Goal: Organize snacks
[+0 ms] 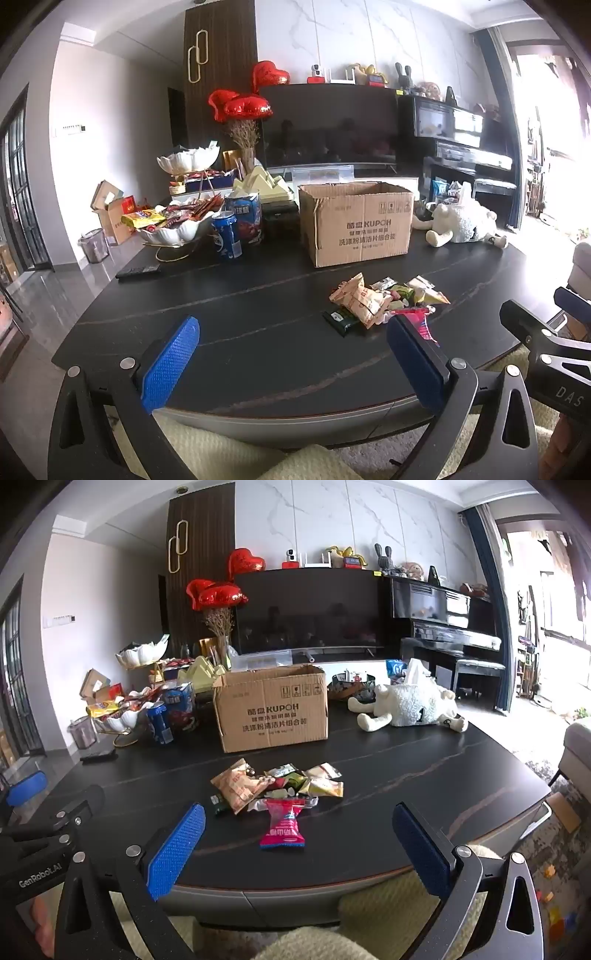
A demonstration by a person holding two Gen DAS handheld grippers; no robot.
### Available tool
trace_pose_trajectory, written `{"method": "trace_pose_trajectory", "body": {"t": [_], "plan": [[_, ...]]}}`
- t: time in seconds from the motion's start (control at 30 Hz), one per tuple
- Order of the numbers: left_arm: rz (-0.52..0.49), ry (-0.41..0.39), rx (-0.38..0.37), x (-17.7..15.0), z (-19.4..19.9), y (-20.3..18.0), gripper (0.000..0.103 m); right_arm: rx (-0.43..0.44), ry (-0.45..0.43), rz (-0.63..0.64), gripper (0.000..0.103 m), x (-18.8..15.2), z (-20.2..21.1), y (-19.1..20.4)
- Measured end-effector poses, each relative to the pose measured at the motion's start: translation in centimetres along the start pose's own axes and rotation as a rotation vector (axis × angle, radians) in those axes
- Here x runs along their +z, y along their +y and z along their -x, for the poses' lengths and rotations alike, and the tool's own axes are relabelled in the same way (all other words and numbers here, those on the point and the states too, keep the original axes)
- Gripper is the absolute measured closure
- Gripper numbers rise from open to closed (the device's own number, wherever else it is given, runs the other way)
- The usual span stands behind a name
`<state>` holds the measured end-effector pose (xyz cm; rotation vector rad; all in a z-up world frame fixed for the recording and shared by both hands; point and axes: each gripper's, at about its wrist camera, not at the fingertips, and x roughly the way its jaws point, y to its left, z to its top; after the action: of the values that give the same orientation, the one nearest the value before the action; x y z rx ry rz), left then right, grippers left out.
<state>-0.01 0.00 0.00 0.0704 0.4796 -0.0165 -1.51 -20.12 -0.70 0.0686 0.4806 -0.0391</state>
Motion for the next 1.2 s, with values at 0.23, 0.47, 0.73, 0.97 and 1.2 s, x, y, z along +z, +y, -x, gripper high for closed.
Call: {"method": "trace_pose_trajectory", "body": {"t": [0.23,0.47,0.73,0.97,1.2], "plan": [[-0.007,-0.011,-0.016,-0.1,0.2,-0.1,0.0,-0.002,-0.002,-0.001,0.0,0.0,0.1,-0.1],[-0.014,-0.038,-0.003,0.1,0.9,-0.1,0.0,-0.004,-0.001,-0.002,0.0,0.1,0.0,-0.2],[-0.013,-0.04,-0.001,0.1,0.9,-0.2,0.0,-0.001,-0.003,-0.01,0.0,0.1,0.2,-0.2],[-0.012,-0.04,-0.002,0.1,0.9,-0.2,0.0,-0.001,-0.004,-0.009,0.0,0.0,0.1,-0.1],[-0.011,-0.04,-0.001,0.1,0.9,-0.2,0.0,0.0,-0.007,-0.009,0.0,-0.1,0.1,0.1]]}}
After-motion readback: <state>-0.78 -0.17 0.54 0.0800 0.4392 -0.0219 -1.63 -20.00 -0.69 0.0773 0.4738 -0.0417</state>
